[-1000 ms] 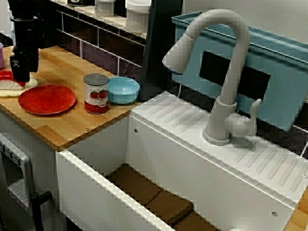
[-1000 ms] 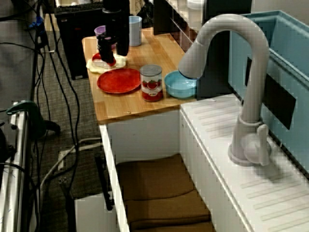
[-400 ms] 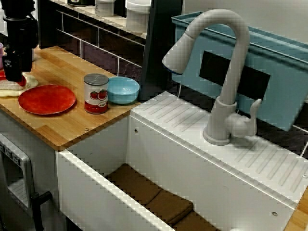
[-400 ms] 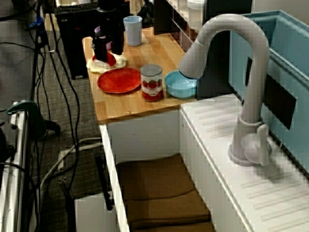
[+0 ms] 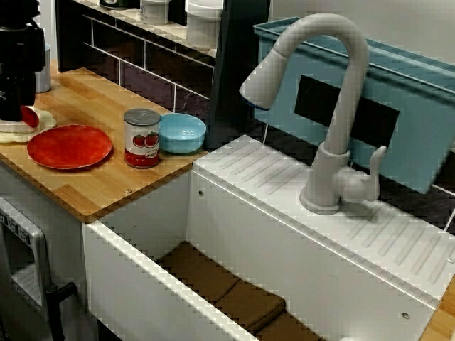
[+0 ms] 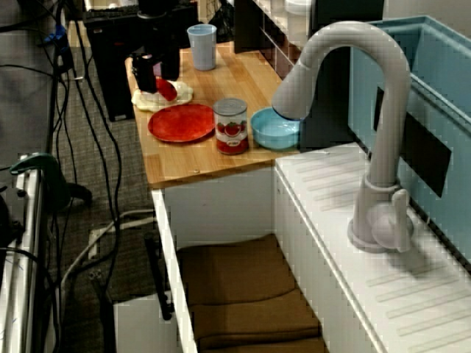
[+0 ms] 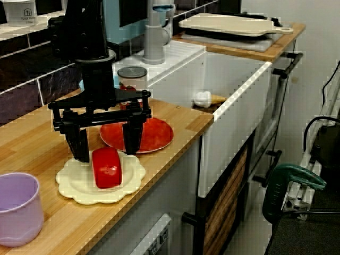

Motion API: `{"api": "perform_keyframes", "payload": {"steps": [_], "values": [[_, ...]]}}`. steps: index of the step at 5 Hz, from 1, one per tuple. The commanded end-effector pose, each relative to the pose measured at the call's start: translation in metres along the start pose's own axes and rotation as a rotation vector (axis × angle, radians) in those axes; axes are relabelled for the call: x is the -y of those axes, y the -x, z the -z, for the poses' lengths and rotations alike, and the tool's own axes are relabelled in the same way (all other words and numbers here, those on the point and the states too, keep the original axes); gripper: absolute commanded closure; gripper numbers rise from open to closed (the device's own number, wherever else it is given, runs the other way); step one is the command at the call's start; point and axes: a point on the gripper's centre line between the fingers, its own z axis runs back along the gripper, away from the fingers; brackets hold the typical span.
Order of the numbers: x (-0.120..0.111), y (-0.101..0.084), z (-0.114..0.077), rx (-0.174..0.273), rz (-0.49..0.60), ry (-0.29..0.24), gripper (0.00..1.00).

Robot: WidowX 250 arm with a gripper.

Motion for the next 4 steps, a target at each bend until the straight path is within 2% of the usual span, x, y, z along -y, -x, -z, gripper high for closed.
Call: {"api": "perform_keyframes", "payload": {"steps": [1,2,3,4], "values": [[-0.0082,-0.0017,-0.0218,-0.002,-0.041,-0.054,0.00],[-0.0100,-0.0001,-0.0222,0.013,-0.068,-0.057,0.08],[-0.0102,0.0008,-0.0196,0.022,-0.089,-0.084,0.00],[-0.0112,0.0021,-0.0167,0.029,-0.099,-0.092,0.00]]}}
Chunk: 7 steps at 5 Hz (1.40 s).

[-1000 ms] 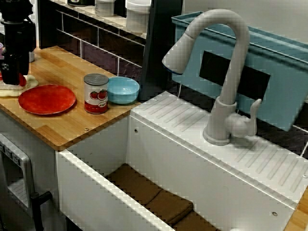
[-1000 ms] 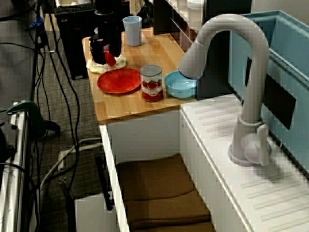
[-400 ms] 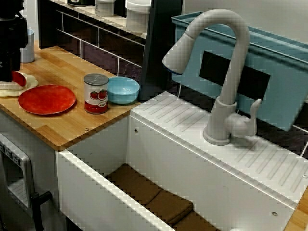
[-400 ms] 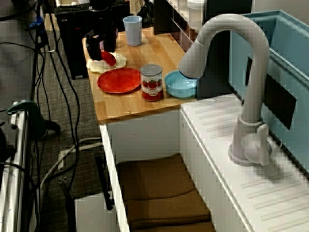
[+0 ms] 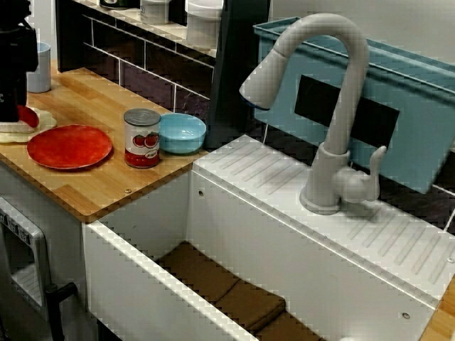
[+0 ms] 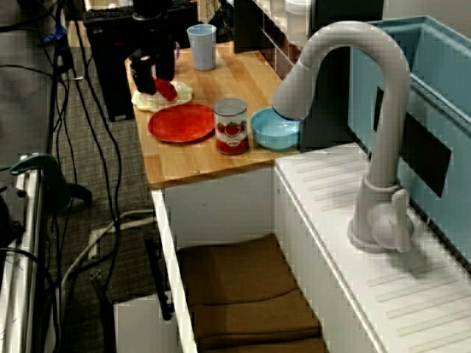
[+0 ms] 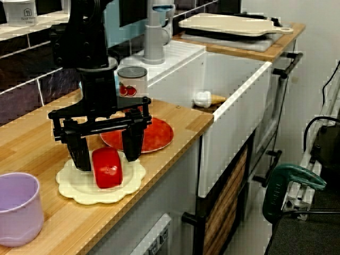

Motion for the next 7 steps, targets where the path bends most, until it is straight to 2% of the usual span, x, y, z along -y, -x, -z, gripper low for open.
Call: {"api": "perform_keyframes", "payload": {"steps": [1,2,4,7], "values": [[-0.010,-0.005,-0.022,0.030,-0.014,-0.072,0.00],[-0.010,-0.005,-0.020,0.031,-0.033,-0.062,1.00],[-0.011,-0.009,-0.023,0.035,-0.051,-0.059,1.00],[0.005,-0.020,-0.066,0.103,-0.019,-0.034,1.00]]}}
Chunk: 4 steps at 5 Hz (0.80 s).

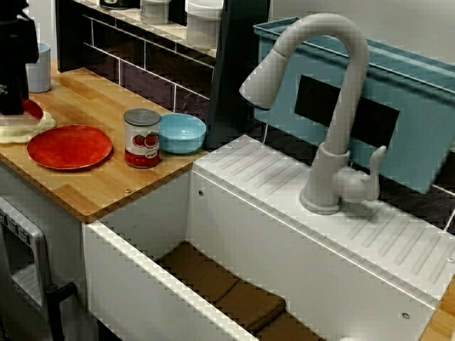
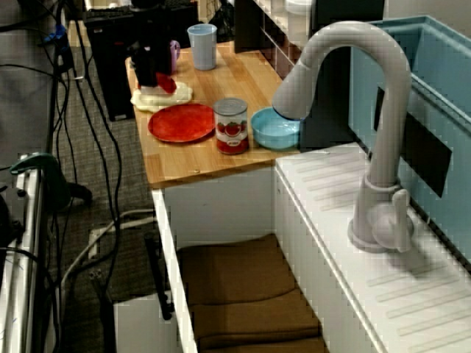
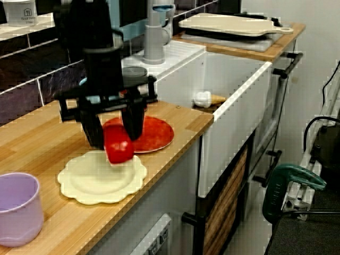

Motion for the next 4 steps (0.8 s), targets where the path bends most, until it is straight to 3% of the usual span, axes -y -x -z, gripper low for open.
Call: {"api": "perform_keyframes", "payload": {"steps": [1,3,4], "values": [[0.002,-0.019,-0.053,0.053,0.033,-0.070,1.00],[0.017,-0.035,-0.065,0.067,0.040,-0.063,1.00],[0.028,-0.057,-0.057,0.034,0.010,-0.054,1.00]]}}
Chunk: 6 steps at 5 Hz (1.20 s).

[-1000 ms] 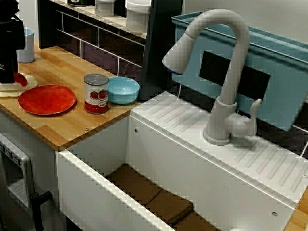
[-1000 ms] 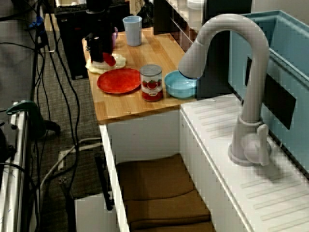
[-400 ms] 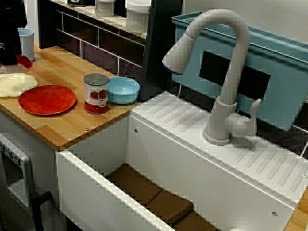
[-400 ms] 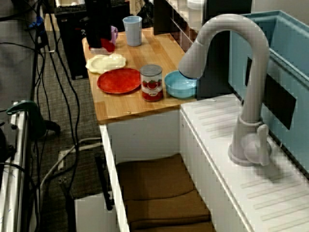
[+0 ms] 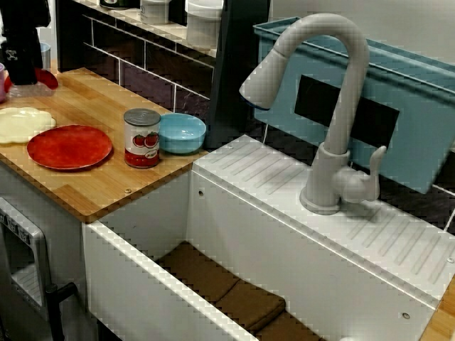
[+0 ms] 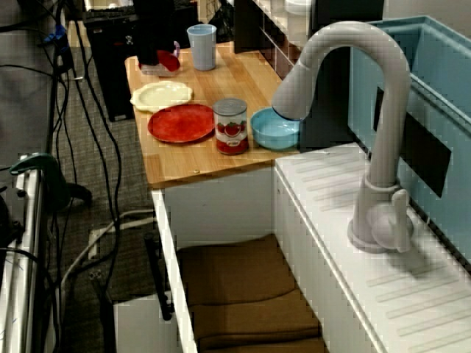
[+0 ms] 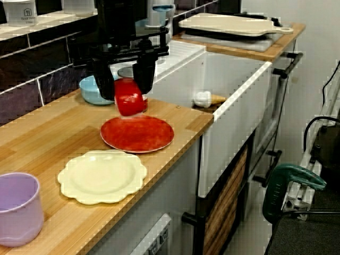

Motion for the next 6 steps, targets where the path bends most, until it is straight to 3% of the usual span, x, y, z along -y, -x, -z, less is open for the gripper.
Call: {"api": "perform_keyframes", "payload": {"steps": [1,3,6], "values": [[0.017,-0.049,-0.005,-0.051,-0.042,-0.111,1.00],[0.016,-0.054,0.001,-0.056,-0.061,-0.116,1.00],[0.010,-0.045,0.015,-0.069,-0.077,-0.141,1.00]]}}
